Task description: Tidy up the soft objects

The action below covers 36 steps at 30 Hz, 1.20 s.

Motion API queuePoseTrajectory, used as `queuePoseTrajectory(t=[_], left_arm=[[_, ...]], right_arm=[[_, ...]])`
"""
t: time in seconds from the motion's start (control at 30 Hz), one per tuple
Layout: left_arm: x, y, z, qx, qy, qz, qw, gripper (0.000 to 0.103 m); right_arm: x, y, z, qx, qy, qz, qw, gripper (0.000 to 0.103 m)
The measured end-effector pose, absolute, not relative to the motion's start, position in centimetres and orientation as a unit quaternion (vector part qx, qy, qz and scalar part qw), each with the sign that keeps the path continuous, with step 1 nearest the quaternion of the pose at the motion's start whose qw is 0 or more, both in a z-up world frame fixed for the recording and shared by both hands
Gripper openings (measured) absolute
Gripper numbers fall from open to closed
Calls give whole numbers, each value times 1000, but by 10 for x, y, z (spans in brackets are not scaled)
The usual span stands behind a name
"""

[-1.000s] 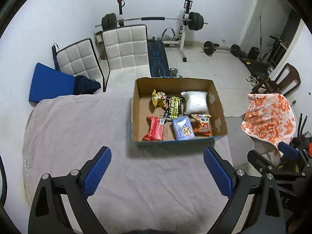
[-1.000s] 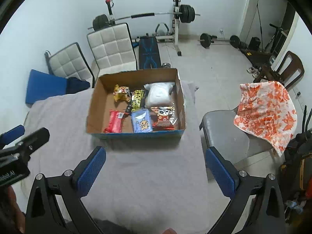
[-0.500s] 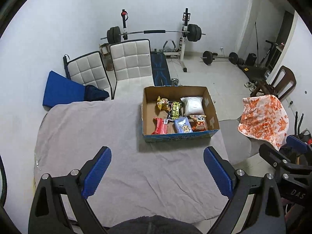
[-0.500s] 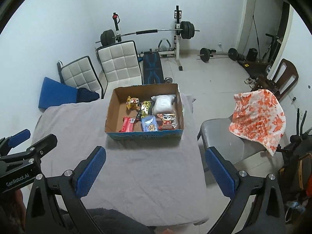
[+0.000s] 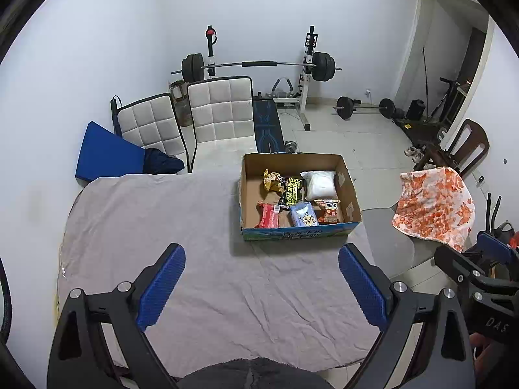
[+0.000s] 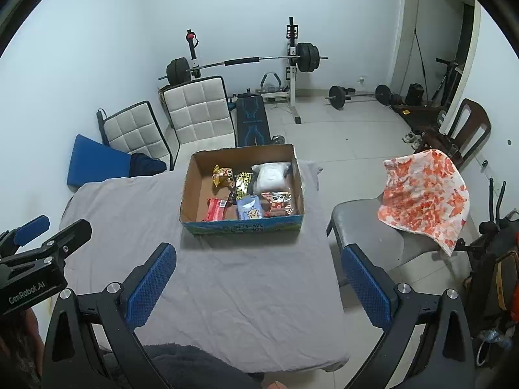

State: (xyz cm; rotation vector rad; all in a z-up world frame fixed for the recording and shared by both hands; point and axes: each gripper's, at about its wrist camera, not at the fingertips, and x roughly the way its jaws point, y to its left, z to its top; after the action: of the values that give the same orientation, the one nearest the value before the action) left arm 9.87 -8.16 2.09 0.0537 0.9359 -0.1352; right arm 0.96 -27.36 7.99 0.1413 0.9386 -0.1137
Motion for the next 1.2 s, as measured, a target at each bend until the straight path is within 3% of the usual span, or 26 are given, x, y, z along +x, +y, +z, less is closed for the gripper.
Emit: queuePoseTrajectory(t=[1.2], left_arm=[[93, -75, 31, 18, 439, -71, 896, 97]], right_arm=[[11, -264, 99, 64, 426, -63, 900, 103]])
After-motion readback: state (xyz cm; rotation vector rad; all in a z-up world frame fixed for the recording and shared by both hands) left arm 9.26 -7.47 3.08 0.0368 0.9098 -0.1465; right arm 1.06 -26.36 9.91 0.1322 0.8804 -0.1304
